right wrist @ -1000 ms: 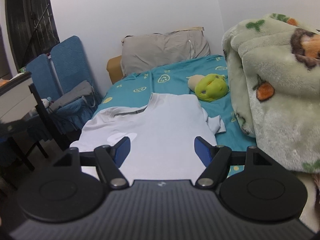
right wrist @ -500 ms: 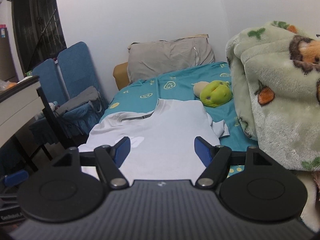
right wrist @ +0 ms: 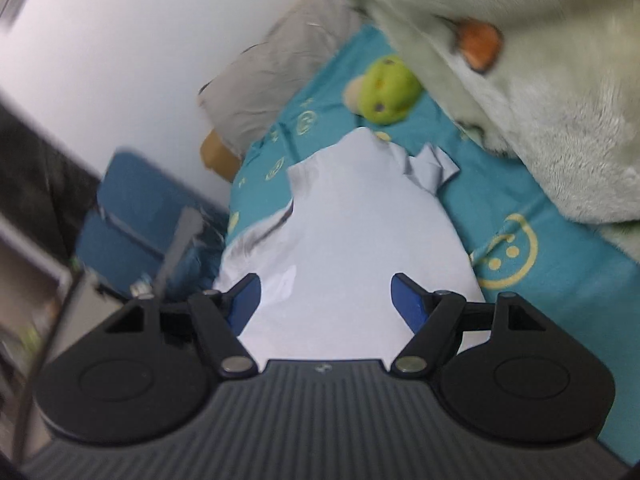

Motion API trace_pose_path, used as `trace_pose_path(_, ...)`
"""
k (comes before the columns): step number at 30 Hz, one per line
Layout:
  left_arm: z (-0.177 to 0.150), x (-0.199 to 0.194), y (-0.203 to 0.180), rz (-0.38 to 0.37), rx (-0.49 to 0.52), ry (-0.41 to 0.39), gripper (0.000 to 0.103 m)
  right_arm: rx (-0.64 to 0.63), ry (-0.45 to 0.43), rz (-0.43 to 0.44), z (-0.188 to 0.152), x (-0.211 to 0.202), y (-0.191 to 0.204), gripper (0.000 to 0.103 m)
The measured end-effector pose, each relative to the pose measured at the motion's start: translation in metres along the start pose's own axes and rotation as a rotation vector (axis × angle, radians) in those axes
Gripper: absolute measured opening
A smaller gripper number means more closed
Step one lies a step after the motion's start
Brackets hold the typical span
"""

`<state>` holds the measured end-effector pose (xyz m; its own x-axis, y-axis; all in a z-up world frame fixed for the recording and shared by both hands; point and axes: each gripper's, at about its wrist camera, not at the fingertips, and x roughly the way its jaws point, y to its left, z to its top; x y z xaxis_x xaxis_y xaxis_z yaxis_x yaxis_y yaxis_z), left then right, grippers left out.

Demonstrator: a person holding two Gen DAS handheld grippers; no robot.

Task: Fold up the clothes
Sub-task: 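Grasp the side edge of the shirt with the right gripper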

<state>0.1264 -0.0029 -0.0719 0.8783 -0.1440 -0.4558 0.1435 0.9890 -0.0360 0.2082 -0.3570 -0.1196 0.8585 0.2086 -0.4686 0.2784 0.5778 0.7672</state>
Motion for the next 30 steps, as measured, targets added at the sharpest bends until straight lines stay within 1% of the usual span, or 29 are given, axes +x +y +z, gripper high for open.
trace_pose_path(3,-0.003,0.011,-0.001,0.006,-0.010,0.015,0.103,0.148,0.029,0.000,0.024,0.031,-0.024,0.075)
trace_pose_path(5,-0.005,0.019,0.000,-0.013,-0.024,0.026,0.103,0.194,0.025,-0.020,0.033,0.051,-0.035,0.074)
trace_pose_path(8,-0.008,0.034,0.001,-0.042,-0.041,0.050,0.103,0.206,0.005,-0.073,0.041,0.083,-0.048,0.074)
trace_pose_path(11,-0.011,0.052,0.004,-0.064,-0.055,0.069,0.103,0.225,-0.059,-0.148,0.045,0.109,-0.061,0.074)
trace_pose_path(15,-0.014,0.075,0.013,-0.076,-0.107,0.091,0.103,0.226,-0.158,-0.199,0.052,0.139,-0.071,0.073)
trace_pose_path(16,-0.015,0.080,0.016,-0.077,-0.125,0.098,0.103,0.223,-0.176,-0.207,0.054,0.146,-0.071,0.070)
trace_pose_path(18,-0.016,0.087,0.023,-0.087,-0.165,0.111,0.103,0.218,-0.213,-0.222,0.057,0.158,-0.070,0.061)
trace_pose_path(19,-0.017,0.091,0.026,-0.092,-0.186,0.117,0.103,0.220,-0.228,-0.230,0.057,0.162,-0.071,0.059)
trace_pose_path(20,-0.018,0.095,0.029,-0.099,-0.205,0.123,0.103,0.222,-0.243,-0.237,0.057,0.167,-0.071,0.048)
trace_pose_path(21,-0.019,0.098,0.031,-0.104,-0.222,0.127,0.103,0.225,-0.257,-0.245,0.058,0.171,-0.071,0.032)
trace_pose_path(23,-0.020,0.103,0.035,-0.108,-0.244,0.135,0.103,0.237,-0.267,-0.268,0.062,0.175,-0.072,0.014)
trace_pose_path(24,-0.021,0.105,0.037,-0.110,-0.252,0.138,0.103,0.216,-0.277,-0.274,0.063,0.175,-0.069,0.012)
trace_pose_path(26,-0.022,0.108,0.039,-0.112,-0.266,0.147,0.103,0.128,-0.318,-0.298,0.064,0.172,-0.057,0.009)
trace_pose_path(28,-0.022,0.108,0.039,-0.113,-0.278,0.153,0.103,0.047,-0.386,-0.301,0.066,0.162,-0.043,0.009)
trace_pose_path(30,-0.021,0.105,0.038,-0.111,-0.275,0.144,0.103,-0.011,-0.436,-0.304,0.071,0.151,-0.029,0.008)
